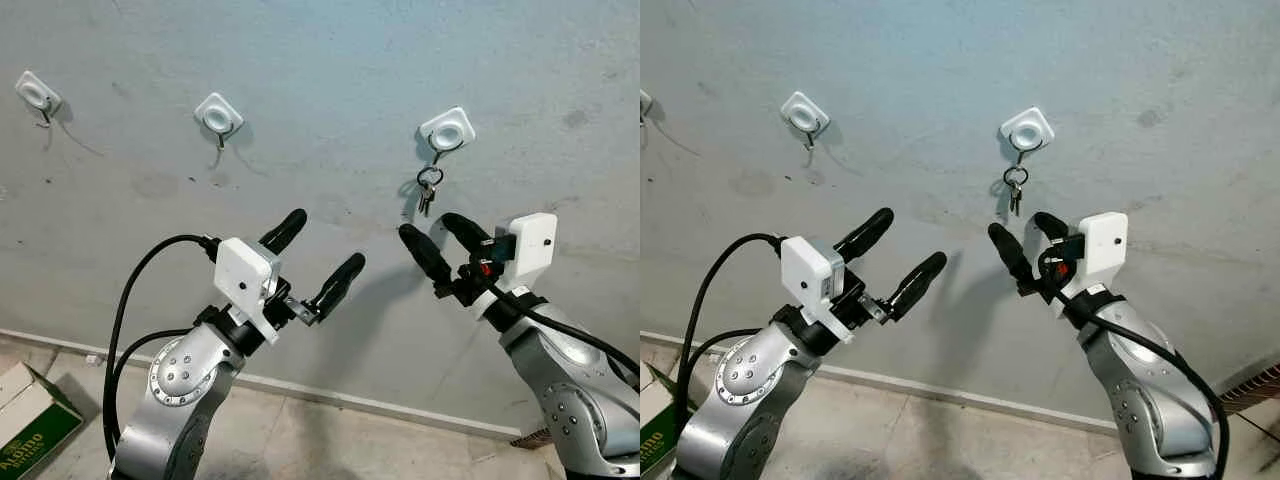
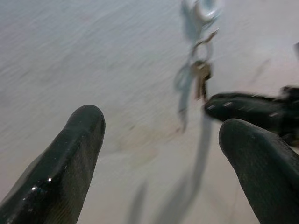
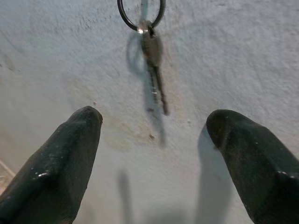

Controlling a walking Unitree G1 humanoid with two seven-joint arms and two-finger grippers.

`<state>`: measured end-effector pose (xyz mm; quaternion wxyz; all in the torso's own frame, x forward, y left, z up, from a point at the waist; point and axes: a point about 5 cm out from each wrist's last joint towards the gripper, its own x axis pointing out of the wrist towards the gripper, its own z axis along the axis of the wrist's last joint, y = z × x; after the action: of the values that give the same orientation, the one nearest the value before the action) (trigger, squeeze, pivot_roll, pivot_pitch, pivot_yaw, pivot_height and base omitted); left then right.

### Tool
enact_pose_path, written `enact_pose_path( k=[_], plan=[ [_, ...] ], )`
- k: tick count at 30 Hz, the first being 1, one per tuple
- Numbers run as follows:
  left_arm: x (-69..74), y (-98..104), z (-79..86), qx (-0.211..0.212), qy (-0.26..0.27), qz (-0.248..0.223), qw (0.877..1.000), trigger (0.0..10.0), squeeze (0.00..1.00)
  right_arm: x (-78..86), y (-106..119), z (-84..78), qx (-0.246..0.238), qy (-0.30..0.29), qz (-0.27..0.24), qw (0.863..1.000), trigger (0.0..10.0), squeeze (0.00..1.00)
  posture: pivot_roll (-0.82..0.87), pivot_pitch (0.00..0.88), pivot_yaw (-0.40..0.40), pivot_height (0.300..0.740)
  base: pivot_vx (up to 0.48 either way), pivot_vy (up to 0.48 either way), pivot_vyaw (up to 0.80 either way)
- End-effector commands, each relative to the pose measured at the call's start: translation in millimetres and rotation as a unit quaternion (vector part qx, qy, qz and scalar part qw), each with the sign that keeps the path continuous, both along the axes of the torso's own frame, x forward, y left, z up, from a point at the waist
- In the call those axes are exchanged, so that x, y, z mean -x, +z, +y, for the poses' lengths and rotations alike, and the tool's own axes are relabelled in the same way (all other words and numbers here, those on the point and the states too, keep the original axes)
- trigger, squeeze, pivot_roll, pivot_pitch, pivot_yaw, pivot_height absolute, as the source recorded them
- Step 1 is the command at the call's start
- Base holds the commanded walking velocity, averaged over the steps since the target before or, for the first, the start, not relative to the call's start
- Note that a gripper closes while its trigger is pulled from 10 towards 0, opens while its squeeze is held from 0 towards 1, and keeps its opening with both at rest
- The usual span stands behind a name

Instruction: Hang keys on a hook

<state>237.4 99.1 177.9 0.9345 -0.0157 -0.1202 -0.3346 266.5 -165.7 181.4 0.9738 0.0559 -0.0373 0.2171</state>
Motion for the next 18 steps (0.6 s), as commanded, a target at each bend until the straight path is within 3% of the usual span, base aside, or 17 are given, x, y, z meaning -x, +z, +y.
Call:
enact_pose_path(
  k=[1,11,12,13,18],
  plan=[
    [-0.1,-6,10.8,-0.013,0.037,0.012,0.999,10.0,0.0,3.4,1,-5.1,0.007,-0.03,-0.008,0.999,10.0,1.0,-0.07,0.111,0.036,0.74,0.0,0.0,0.0],
    [8.9,-34,39.8,-0.042,0.17,0.071,0.982,10.0,0.0,23.5,-22,-6.7,0.02,-0.116,0.024,0.993,10.0,1.0,-0.04,0.083,0.041,0.74,0.0,0.0,0.0],
    [9.2,-35,41.8,-0.046,0.181,0.072,0.98,10.0,0.0,24.7,-24,-6.5,0.028,-0.122,0.025,0.992,10.0,0.91,-0.04,0.081,0.041,0.74,0.0,0.0,0.0],
    [11.1,-39,46.3,-0.049,0.202,0.082,0.975,10.0,0.0,28.2,-29,-6.0,0.027,-0.138,0.036,0.989,10.0,0.0,-0.03,0.073,0.044,0.74,0.0,0.0,0.0],
    [17.7,-52,55.7,-0.045,0.248,0.122,0.96,10.0,0.0,29.5,-42,-8.8,0.033,-0.179,0.067,0.981,10.0,0.0,-0.02,0.057,0.057,0.74,0.0,0.0,0.0]
  ],
)
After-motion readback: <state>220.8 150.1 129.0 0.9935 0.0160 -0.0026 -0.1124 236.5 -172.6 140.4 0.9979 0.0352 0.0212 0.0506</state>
